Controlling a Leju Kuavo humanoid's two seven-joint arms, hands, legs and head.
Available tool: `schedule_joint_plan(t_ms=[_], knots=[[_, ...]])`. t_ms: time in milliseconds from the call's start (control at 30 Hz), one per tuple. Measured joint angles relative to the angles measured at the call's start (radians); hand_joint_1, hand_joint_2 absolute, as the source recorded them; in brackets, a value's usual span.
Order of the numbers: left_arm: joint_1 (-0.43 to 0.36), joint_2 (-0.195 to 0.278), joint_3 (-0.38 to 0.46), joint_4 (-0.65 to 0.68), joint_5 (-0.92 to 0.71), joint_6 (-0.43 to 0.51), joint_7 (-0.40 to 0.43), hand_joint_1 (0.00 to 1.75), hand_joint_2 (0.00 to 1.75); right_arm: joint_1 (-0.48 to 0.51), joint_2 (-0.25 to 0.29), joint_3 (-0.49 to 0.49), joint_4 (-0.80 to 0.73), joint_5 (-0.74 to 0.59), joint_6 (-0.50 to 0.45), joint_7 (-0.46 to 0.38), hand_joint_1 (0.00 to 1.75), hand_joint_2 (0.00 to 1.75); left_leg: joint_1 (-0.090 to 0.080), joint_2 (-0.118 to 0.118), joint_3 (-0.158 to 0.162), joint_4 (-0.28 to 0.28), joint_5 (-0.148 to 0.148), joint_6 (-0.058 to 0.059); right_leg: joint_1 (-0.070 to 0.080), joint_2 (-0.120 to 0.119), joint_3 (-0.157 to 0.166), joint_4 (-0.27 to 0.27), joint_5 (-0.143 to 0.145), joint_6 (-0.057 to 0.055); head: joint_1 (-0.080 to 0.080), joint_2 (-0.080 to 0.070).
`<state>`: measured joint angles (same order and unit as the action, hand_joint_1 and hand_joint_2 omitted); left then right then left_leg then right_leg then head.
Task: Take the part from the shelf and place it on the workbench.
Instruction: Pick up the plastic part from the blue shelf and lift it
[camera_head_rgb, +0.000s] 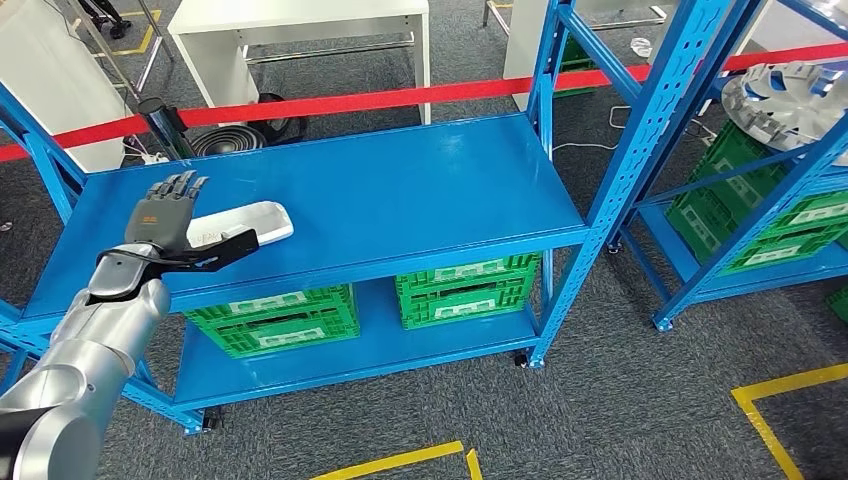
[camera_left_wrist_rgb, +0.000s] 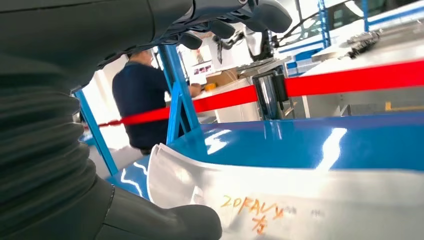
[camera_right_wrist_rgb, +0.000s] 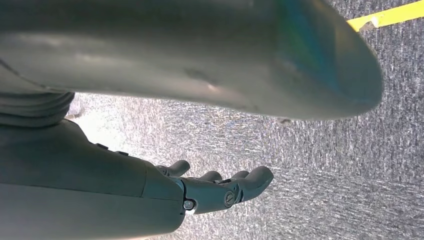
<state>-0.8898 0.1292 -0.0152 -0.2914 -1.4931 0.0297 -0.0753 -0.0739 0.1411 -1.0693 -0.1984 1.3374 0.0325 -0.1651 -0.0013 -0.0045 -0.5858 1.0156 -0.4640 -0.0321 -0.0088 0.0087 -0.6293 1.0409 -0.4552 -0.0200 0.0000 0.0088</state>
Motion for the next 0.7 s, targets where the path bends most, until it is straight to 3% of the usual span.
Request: schedule_joint_plan(t_ms=[367,700], knots=[[0.0,0.02,-0.066,0.002,-0.041,-0.052,0.043,0.0,1.75,0.0,0.0,0.0,0.0,-0.003,0.0,0.012,0.0,0.0,0.0,0.0,0.0,0.0,0.0,0.0,0.0,0.0,0.0,0.0,0.0,0.0,0.0,0.0],[0.001,0.033,-0.071,0.009,-0.037,-0.105,0.039,0.0,1.75,0.0,0.0,0.0,0.0,-0.001,0.001,0.009,0.0,0.0,0.0,0.0,0.0,0.0,0.0,0.0,0.0,0.0,0.0,0.0,0.0,0.0,0.0,0.0]])
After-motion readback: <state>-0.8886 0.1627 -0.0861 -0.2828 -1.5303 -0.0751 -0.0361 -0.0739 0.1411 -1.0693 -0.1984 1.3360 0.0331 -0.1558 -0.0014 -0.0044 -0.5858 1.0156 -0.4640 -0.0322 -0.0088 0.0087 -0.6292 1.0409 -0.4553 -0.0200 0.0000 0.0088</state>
